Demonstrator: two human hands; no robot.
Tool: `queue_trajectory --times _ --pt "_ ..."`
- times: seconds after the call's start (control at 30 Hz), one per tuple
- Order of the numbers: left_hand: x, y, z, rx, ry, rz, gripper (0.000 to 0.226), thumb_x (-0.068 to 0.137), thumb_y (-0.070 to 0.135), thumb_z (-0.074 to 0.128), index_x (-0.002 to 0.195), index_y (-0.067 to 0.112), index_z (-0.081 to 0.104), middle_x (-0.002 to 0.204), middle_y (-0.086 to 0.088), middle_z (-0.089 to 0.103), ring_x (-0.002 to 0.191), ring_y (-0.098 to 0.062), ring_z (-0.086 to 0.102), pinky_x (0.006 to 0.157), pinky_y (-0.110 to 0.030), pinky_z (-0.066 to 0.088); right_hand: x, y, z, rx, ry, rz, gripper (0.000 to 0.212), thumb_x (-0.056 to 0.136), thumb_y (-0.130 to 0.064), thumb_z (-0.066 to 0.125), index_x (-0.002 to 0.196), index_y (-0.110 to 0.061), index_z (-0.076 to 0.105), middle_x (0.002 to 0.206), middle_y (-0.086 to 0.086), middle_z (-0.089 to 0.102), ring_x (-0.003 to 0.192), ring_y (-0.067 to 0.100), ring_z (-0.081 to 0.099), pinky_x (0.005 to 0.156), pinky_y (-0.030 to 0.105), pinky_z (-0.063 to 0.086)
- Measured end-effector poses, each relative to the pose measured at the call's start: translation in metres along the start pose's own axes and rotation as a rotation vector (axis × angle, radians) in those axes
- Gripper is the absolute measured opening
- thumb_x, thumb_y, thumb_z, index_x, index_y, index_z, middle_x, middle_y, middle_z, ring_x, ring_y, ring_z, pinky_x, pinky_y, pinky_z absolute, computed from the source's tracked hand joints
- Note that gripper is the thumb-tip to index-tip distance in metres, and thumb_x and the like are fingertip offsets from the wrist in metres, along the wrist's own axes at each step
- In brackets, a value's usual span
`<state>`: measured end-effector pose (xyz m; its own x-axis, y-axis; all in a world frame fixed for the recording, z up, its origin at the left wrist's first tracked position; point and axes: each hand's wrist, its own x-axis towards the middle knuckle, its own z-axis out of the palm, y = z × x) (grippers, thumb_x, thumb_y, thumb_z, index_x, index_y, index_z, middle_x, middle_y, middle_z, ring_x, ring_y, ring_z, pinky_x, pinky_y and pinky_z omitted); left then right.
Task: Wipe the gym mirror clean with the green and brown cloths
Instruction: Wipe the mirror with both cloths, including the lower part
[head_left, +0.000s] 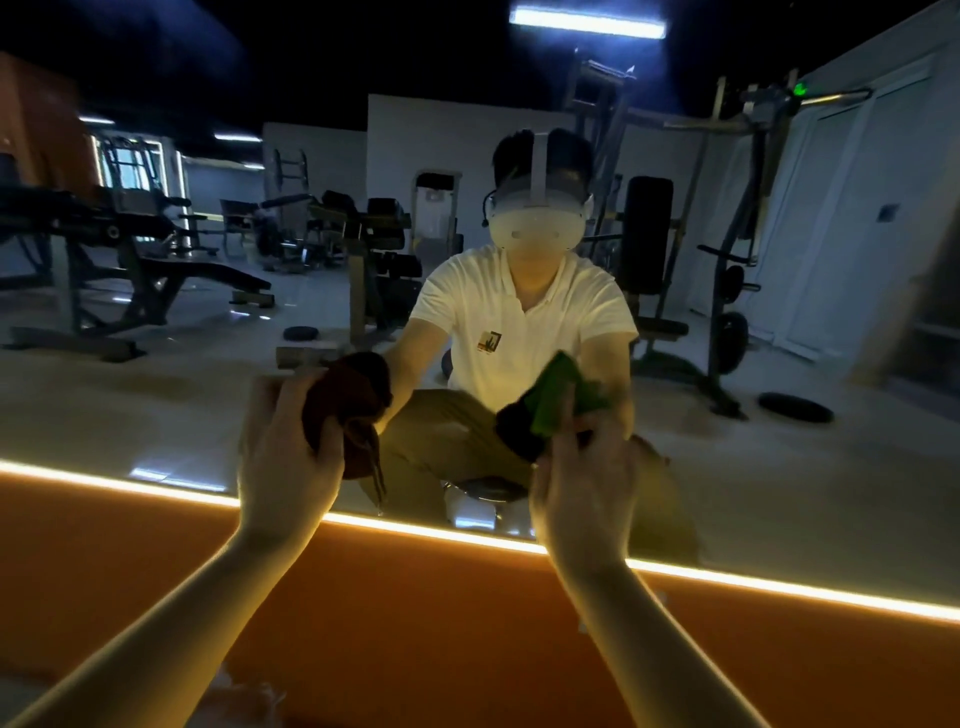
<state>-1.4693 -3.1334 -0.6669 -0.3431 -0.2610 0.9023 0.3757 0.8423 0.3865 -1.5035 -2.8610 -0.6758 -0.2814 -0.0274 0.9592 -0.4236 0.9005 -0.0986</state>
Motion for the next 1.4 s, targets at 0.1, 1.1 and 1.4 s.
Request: queue_trajectory --times 0.1,1.1,1.4 --pt "-0.005 -0.022 -0.01 0.038 -0.09 0.072 0.041 0.088 -0.001 0.069 0.126 0.007 0.056 0.119 -0.019 0.055 0.098 -0.031 0.064 0.077 -0.046 0.061 -0.01 -0.068 0.026 0.099 -0.126 -0.168 0.052 0.099 -0.015 0.064 0.147 -0.003 0.049 0.113 0.018 0.057 0.096 0.026 0.063 0.072 0.036 0.061" --pt "0.025 -0.043 -0.061 0.259 -0.136 0.107 0.024 0.09 0.013 0.07 0.114 0.015 0.063 0.099 0.002 0.067 0.093 -0.015 0.059 0.086 -0.032 0.043 0.012 -0.113 0.042 0.289 -0.126 -0.206 0.057 0.091 -0.006 0.069 0.144 -0.002 0.049 0.116 0.018 0.064 0.075 0.019 0.069 0.05 0.025 0.057" --pt "0.033 -0.079 -0.05 0.29 -0.127 0.186 0.026 0.091 0.023 0.06 0.112 0.009 0.063 0.107 -0.013 0.068 0.1 -0.034 0.058 0.088 -0.045 0.041 0.01 -0.125 0.041 0.239 -0.275 -0.388 0.025 0.098 -0.018 0.054 0.119 -0.008 0.062 0.106 0.012 0.068 0.074 0.019 0.071 0.05 0.026 0.058"
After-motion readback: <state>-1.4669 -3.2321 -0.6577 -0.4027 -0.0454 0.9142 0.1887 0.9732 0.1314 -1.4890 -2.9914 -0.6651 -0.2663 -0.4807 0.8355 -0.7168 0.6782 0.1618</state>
